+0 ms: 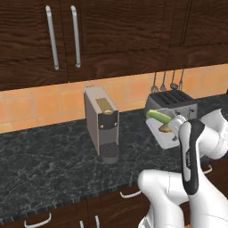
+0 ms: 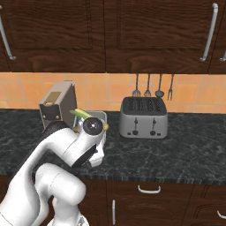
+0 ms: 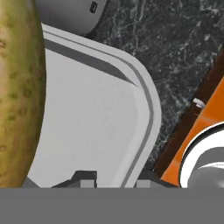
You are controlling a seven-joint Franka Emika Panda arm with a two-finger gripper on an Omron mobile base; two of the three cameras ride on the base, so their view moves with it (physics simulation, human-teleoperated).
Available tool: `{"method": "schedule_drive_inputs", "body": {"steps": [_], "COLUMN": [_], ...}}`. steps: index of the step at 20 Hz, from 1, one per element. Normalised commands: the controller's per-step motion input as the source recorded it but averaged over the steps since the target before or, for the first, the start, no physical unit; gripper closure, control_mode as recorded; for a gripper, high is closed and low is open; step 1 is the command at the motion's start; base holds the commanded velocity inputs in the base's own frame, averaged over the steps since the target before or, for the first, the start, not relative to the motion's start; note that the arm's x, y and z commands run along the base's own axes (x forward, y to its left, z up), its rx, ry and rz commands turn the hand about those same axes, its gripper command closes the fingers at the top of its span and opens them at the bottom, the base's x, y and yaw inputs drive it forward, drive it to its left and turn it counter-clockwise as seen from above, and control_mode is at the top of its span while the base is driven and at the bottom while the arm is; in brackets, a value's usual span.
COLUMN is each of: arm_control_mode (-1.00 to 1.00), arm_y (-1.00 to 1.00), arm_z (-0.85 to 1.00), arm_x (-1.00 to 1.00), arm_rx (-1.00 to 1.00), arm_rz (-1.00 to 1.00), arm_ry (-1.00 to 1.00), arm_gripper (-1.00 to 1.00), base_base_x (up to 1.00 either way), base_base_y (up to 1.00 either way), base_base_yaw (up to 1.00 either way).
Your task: Take the meat container that has the fish and place it on the second highest rack of the freezer. Then take the vegetable container that has the cucumber and corn and place it on the highest rack of the freezer.
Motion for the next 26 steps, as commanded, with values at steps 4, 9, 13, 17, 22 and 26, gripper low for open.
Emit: {"method": "schedule_drive_inputs", "body": {"steps": [4,9,13,17,22,26], "arm_control_mode": [-1.0,-1.0,-1.0,-1.0,-1.0,-1.0], "arm_y": [0.0,0.0,0.06,0.0,0.16,0.02], "arm_z": [0.73,0.55,0.6,0.31,0.02,0.01], "arm_x": [-0.57,-0.75,-0.85,-0.78,-0.31,-0.3], "arm_rx": [0.02,0.0,0.0,0.01,0.0,0.0], "arm_rz": [0.0,-0.02,0.0,0.0,0.0,0.0], "arm_ry": [-0.1,-0.02,0.0,0.0,0.05,0.09], "arm_gripper": [1.0,1.0,1.0,1.0,1.0,1.0], "base_base_x": [0.0,0.0,0.0,0.0,0.0,0.0], "base_base_y": [0.0,0.0,0.0,0.0,0.0,0.0], "base_base_yaw": [0.0,0.0,0.0,0.0,0.0,0.0]}}
